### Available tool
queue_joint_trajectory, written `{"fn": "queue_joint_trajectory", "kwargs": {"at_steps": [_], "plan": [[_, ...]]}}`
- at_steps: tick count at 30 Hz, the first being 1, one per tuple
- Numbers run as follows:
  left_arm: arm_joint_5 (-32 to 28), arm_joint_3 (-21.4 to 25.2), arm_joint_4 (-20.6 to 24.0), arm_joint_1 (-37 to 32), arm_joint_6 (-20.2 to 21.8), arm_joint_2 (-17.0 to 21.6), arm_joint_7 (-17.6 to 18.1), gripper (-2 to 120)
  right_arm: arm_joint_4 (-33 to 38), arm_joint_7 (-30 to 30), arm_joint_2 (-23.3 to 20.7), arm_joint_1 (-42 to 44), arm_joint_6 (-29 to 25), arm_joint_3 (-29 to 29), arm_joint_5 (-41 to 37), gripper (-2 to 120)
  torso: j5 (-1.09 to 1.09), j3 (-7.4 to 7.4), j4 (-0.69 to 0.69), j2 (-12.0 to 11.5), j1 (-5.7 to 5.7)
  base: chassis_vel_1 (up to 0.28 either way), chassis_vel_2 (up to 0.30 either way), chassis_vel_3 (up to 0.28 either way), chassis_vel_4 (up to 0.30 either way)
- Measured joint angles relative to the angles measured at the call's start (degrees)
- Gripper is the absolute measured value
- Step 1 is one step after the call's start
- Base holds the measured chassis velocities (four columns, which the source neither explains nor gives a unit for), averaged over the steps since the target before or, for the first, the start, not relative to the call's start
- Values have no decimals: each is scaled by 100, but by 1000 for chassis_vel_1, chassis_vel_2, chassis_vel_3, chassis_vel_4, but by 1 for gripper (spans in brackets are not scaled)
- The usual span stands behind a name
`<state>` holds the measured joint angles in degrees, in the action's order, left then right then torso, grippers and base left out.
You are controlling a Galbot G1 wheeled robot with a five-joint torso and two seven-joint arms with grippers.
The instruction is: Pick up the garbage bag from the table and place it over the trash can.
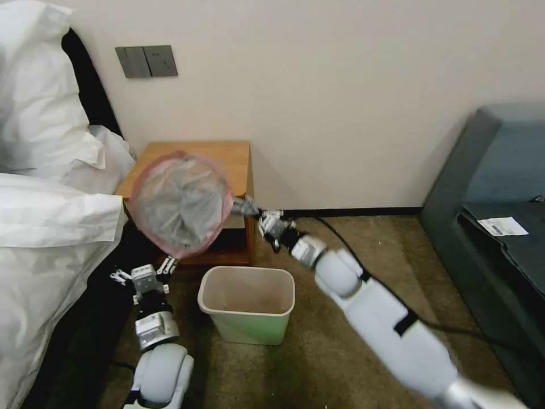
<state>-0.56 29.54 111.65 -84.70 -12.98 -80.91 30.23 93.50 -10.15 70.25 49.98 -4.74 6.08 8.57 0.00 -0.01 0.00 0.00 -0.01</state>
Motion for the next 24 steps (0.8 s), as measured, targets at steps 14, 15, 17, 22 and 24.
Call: {"fn": "queue_joint_trajectory", "kwargs": {"at_steps": [14,15,17,22,24], "plan": [[-126,89,-22,161,41,21,107,98,283,-140,-335,1085,224,-46,-523,0,0,0,0,0,0,0,0,0,0],[-147,125,-51,191,46,35,113,98,317,-135,-360,1166,243,-43,-547,0,0,0,0,0,0,0,0,0,0],[-169,159,-71,215,53,49,116,98,338,-137,-372,1207,242,-54,-538,0,1,0,0,0,0,0,0,0,0],[-301,435,-109,316,104,91,134,98,430,-152,-500,1328,221,-97,-482,0,0,0,0,0,0,0,0,0,0],[-420,628,-110,362,138,128,136,98,469,-167,-602,1367,190,-123,-447,0,0,1,0,0,0,0,0,0,0]]}}
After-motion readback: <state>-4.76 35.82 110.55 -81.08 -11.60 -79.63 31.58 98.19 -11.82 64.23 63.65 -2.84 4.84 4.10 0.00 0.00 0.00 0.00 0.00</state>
